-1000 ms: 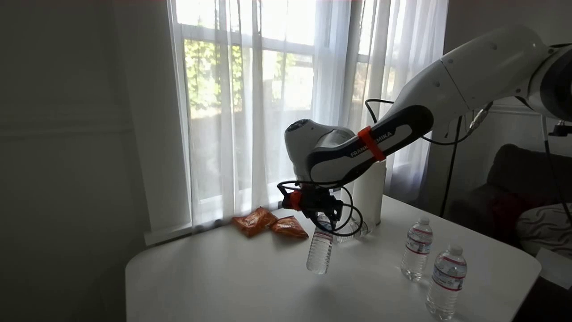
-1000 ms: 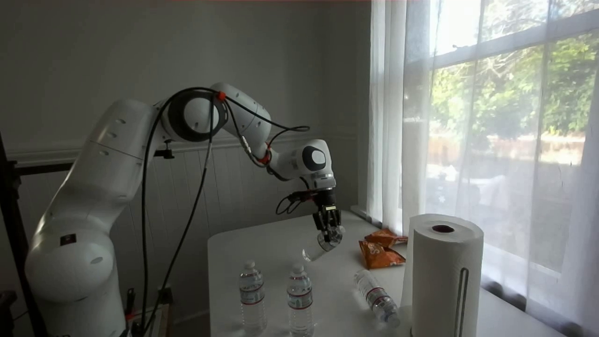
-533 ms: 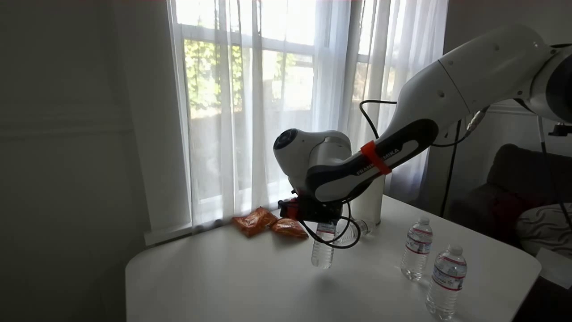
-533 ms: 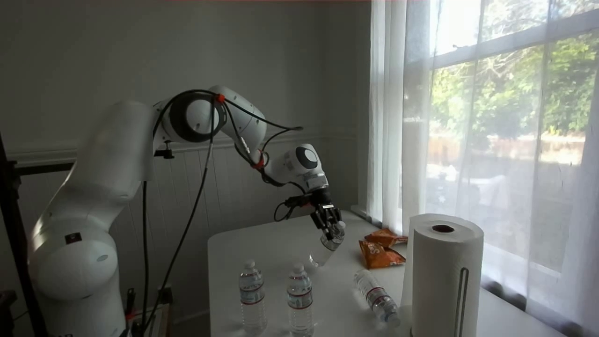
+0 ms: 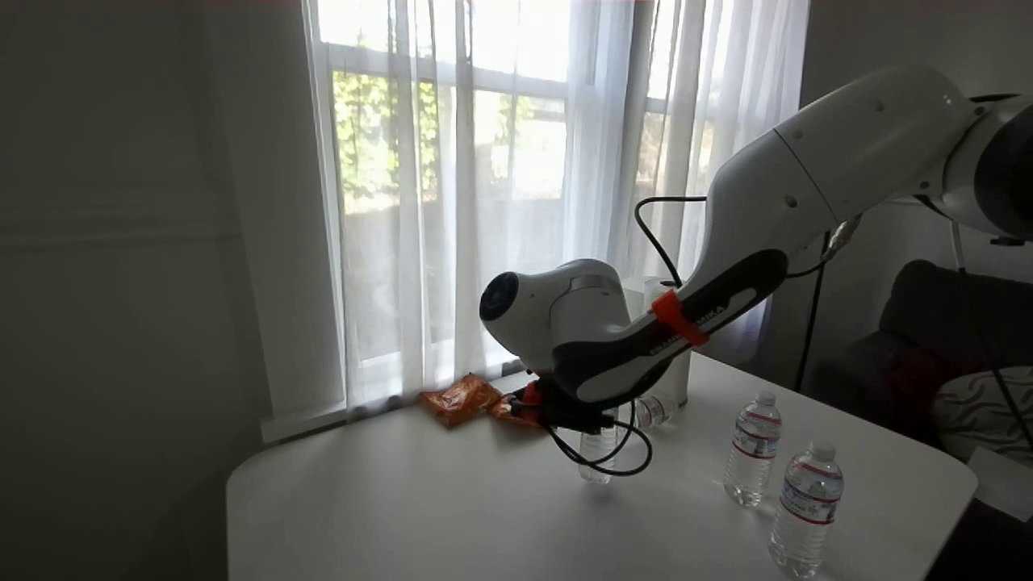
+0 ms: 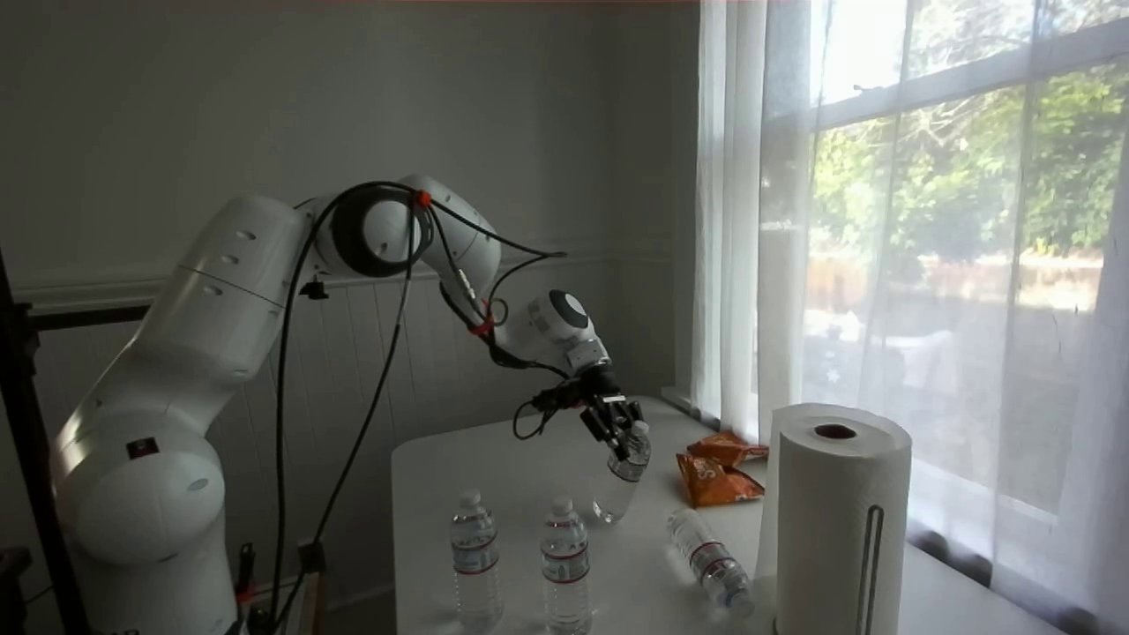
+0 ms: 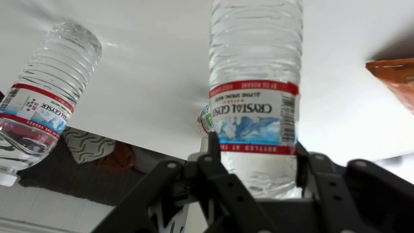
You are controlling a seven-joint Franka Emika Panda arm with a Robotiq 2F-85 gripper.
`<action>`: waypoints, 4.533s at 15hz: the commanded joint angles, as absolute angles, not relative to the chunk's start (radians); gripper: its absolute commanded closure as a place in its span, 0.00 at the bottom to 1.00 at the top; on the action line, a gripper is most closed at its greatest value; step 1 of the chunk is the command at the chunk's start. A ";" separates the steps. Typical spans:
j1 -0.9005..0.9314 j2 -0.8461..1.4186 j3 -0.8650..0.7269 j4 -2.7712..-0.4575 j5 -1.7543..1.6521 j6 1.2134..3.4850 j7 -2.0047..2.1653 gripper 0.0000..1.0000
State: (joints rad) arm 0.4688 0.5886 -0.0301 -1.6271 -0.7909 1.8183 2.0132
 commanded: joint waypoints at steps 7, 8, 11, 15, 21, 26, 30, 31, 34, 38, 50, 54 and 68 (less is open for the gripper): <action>0.475 0.651 0.027 -1.578 -0.949 1.701 2.110 0.76; 0.475 0.655 0.032 -1.576 -0.958 1.696 2.115 0.76; 0.474 0.669 0.042 -1.573 -0.994 1.701 2.169 0.76; 0.465 0.674 0.056 -1.581 -1.018 1.705 2.229 0.76; 0.451 0.667 0.073 -1.590 -1.003 1.708 2.254 0.04; 0.426 0.630 0.098 -1.598 -0.961 1.717 2.231 0.00; 0.390 0.584 0.126 -1.604 -0.890 1.719 2.176 0.00; 0.378 0.569 0.132 -1.605 -0.861 1.721 2.156 0.00; 0.344 0.520 0.137 -1.611 -0.752 1.722 2.093 0.00; 0.291 0.443 0.120 -1.628 -0.617 1.747 2.021 0.00; 0.077 0.333 0.049 -1.810 -0.211 2.142 1.677 0.00; 0.036 0.324 0.023 -1.885 -0.080 2.226 1.559 0.00; 0.018 0.402 -0.076 -1.821 -0.049 2.276 1.598 0.00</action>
State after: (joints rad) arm 0.0364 0.3912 -0.0605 -1.8143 -0.1021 2.2334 1.6202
